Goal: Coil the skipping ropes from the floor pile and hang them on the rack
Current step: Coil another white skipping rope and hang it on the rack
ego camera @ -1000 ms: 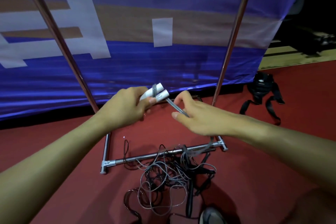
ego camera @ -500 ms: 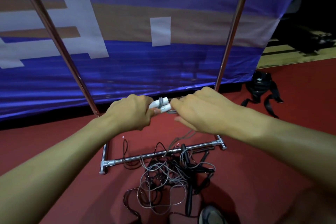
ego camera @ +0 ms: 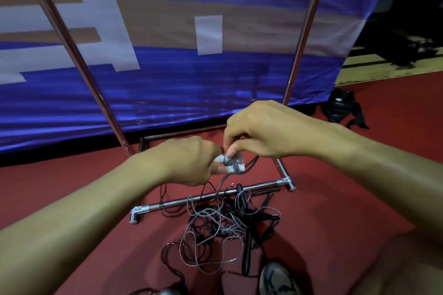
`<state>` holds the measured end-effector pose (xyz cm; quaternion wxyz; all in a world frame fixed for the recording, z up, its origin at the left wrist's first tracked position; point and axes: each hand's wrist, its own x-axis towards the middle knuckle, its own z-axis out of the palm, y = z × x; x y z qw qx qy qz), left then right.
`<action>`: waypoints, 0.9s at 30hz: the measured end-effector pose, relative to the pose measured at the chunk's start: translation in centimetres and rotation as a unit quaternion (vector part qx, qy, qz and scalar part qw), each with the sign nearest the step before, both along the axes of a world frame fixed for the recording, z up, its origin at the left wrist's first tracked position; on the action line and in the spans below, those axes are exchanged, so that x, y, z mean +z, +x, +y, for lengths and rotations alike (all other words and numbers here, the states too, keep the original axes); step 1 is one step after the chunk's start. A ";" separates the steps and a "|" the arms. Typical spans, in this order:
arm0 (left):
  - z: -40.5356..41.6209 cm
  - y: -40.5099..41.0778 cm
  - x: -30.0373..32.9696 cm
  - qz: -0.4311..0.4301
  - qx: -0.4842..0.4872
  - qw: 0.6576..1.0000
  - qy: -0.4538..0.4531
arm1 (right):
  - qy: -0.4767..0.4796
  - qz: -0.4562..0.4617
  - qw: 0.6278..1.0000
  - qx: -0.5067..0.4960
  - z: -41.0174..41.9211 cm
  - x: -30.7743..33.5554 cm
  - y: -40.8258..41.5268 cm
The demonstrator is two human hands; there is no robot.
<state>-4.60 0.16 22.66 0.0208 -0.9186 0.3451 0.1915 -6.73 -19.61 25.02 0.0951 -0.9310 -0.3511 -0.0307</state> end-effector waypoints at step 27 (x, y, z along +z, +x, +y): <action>2.5 1.5 -0.7 0.079 -0.057 0.924 -0.369 | 0.335 0.327 0.877 -0.111 -0.3 -5.3 2.0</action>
